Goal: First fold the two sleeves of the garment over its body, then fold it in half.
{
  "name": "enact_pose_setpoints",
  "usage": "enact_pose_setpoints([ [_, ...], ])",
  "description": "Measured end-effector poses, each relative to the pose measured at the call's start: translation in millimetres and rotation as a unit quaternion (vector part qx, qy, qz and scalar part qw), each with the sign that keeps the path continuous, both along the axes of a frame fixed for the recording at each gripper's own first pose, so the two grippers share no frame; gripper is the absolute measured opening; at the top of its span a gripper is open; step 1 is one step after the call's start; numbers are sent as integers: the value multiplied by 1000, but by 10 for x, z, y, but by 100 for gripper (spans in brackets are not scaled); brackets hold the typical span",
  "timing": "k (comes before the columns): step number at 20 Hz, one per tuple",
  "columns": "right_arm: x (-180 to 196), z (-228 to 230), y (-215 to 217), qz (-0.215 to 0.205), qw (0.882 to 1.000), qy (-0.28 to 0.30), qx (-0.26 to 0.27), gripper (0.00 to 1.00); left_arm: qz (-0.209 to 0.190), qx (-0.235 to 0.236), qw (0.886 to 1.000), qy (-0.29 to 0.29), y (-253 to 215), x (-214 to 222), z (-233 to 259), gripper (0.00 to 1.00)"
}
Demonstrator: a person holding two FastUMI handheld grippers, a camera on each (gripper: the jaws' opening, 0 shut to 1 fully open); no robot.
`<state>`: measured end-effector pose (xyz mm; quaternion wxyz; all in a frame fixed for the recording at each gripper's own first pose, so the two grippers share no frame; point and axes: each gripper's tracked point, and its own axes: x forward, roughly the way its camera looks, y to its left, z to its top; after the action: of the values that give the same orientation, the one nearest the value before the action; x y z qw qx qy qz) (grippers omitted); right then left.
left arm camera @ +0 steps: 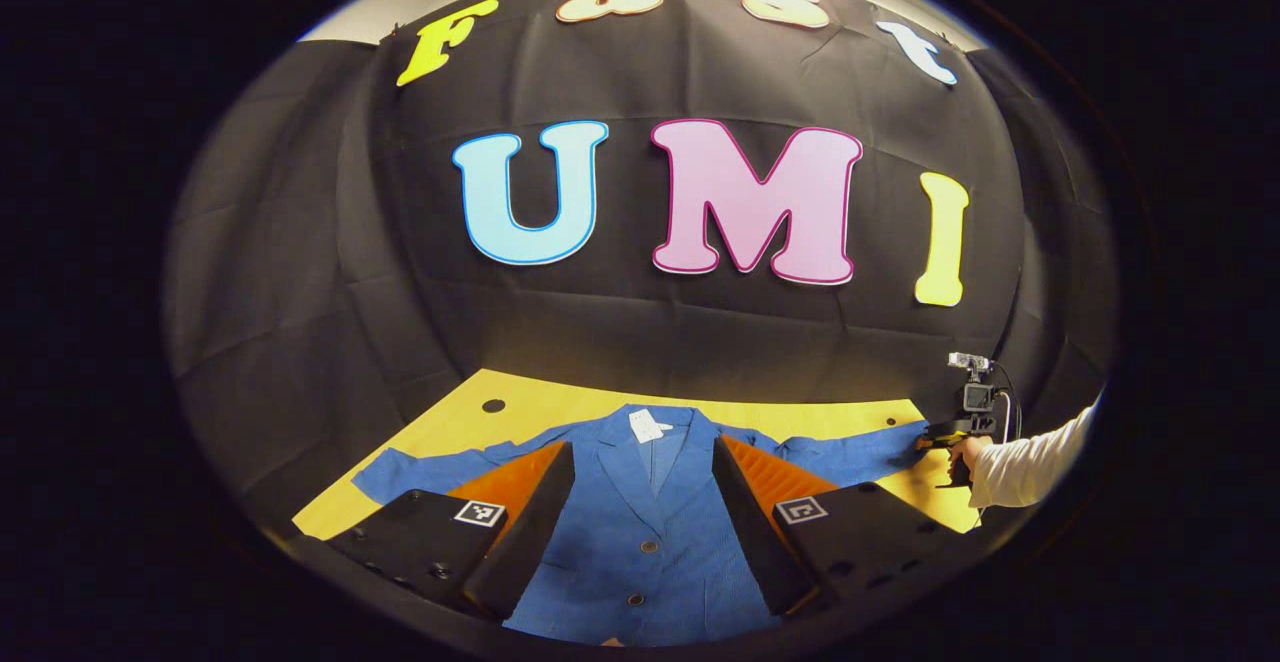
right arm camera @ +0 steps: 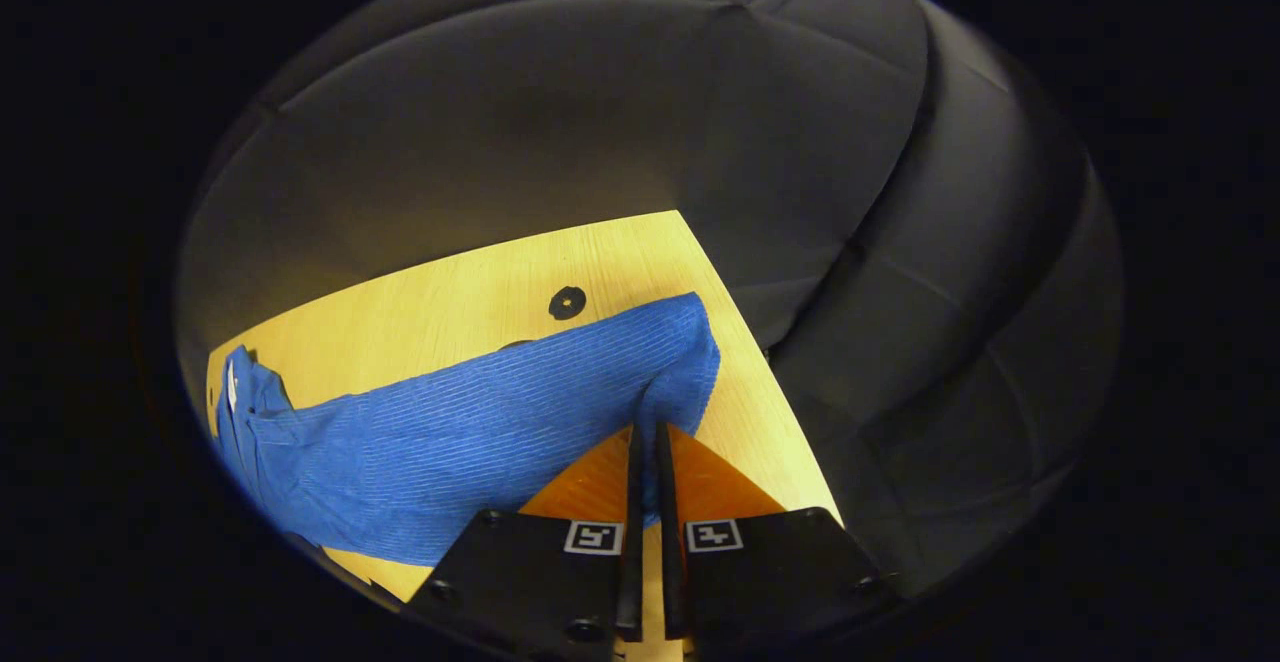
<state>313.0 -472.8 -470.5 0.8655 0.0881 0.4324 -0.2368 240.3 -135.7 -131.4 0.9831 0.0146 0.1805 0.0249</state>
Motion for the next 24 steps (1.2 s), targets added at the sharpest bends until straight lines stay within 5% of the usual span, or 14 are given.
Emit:
enact_pose_setpoints([
  [2, -32, 33, 29, -12, 1000, 1, 9, 0, 1, 1, 1000, -1, 26, -29, 12, 81],
  [13, 172, 862, 916, 56, 996, -69, -14, 1, -18, -18, 999, -21, 365, -227, 84, 80],
  [19, 168, 1556, 2157, 72, 990, -122, -12, 1, -48, -35, 998, -29, 1043, -436, 52, 80],
  [24, 193, 1927, 3786, 123, 978, -170, -15, 1, -23, 3, 999, -30, 2207, -663, -43, 80],
])
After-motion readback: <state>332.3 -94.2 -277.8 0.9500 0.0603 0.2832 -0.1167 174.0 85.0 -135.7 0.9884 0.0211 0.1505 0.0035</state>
